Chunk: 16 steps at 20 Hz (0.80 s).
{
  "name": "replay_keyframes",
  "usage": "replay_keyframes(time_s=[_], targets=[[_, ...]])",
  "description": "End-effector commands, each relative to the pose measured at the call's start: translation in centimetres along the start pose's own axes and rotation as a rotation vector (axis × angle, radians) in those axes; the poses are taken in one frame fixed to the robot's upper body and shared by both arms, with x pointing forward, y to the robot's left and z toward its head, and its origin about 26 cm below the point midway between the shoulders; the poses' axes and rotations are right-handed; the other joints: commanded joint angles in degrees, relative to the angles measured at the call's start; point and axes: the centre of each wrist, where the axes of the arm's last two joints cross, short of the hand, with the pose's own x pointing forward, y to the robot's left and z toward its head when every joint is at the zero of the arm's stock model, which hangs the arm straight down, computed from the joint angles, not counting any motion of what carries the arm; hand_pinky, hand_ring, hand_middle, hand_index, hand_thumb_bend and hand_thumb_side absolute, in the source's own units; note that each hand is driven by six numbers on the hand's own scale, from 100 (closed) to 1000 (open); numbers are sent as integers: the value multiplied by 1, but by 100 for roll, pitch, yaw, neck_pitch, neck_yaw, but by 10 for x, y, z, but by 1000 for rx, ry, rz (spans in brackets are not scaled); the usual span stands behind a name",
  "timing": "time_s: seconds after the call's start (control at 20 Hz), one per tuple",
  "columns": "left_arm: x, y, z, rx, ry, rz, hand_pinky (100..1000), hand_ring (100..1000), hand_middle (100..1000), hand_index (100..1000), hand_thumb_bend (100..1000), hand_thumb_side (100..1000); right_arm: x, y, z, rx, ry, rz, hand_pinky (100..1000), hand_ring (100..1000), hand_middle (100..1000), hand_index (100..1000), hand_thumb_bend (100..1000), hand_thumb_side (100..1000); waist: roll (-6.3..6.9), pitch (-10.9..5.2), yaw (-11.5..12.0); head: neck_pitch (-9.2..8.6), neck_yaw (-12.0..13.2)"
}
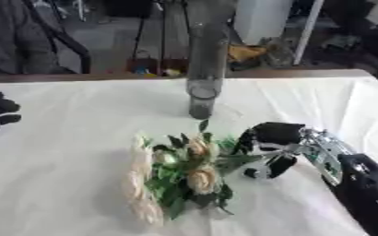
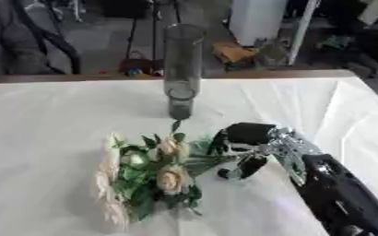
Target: Arrange flowers into the vase.
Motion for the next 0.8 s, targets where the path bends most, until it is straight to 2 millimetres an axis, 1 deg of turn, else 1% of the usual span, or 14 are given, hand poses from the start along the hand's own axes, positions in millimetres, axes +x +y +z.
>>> replay_keyframes(time_s=[0.05,0.65,0.7,0.8], targets=[[8,2,-5,-13,-30,-14,749,743,639,768,613,931,-3,-8,3,81,-93,50,642,540,518,763,344,376,28,-43,11,-50,-26],[8,1,-5,-13,-31,-9,750,742,639,767,611,933,-2,-1,3,58,-92,18,589,500,482,728,331,389,58,-31,14,-65,-38],[8,1,-5,-12,-30,-9,750,741,639,766,611,933,-3,0,3,55,-92,13,570,491,473,721,327,390,58,-30,15,-66,-39],[8,1,-5,-12,-30,-9,750,741,639,766,611,933,-4,3,4,44,-90,-4,496,465,453,699,272,382,58,-30,15,-72,-35]])
